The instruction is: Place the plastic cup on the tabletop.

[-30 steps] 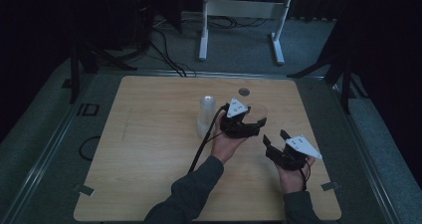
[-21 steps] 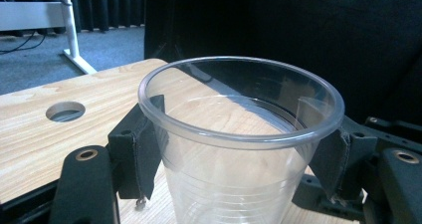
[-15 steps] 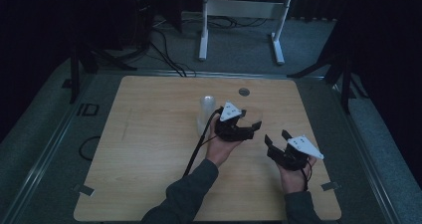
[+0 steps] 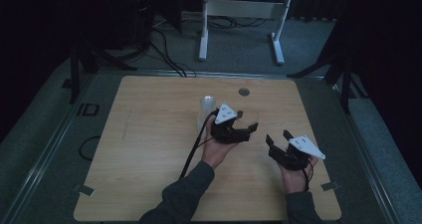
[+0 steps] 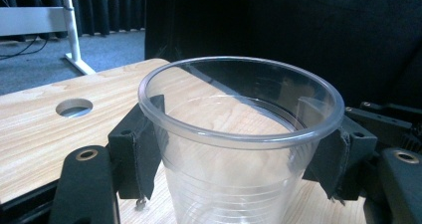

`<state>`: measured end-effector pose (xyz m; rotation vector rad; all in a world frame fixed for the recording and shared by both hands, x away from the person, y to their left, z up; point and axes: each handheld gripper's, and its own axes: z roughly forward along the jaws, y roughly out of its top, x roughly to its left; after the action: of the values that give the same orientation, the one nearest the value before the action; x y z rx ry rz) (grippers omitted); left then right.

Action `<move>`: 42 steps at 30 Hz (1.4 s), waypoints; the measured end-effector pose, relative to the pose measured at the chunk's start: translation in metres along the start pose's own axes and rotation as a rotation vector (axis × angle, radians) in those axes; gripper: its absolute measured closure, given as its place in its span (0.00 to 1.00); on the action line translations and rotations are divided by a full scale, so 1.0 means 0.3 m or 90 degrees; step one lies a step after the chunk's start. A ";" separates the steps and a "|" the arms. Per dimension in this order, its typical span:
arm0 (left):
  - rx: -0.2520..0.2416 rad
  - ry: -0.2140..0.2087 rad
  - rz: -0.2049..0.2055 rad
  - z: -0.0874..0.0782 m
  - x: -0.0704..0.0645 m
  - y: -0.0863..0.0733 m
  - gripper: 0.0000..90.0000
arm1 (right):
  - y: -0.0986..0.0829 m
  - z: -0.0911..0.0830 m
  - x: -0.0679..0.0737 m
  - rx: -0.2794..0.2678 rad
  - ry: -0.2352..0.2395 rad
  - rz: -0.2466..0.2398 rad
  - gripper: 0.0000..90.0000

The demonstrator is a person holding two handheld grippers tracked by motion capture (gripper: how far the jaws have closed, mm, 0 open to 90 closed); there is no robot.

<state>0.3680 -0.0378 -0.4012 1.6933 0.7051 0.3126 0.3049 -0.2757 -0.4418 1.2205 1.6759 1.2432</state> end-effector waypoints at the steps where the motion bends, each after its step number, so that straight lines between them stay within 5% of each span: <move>1: 0.000 0.000 0.001 -0.001 0.000 0.000 0.33 | 0.000 0.000 0.000 0.000 0.000 0.000 0.35; 42: -0.015 0.012 0.032 -0.098 0.056 -0.036 0.33 | -0.005 -0.005 -0.015 0.005 -0.006 -0.003 0.36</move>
<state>0.3615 -0.0032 -0.4069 1.6901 0.6708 0.3717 0.3044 -0.2806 -0.4426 1.2251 1.6762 1.2276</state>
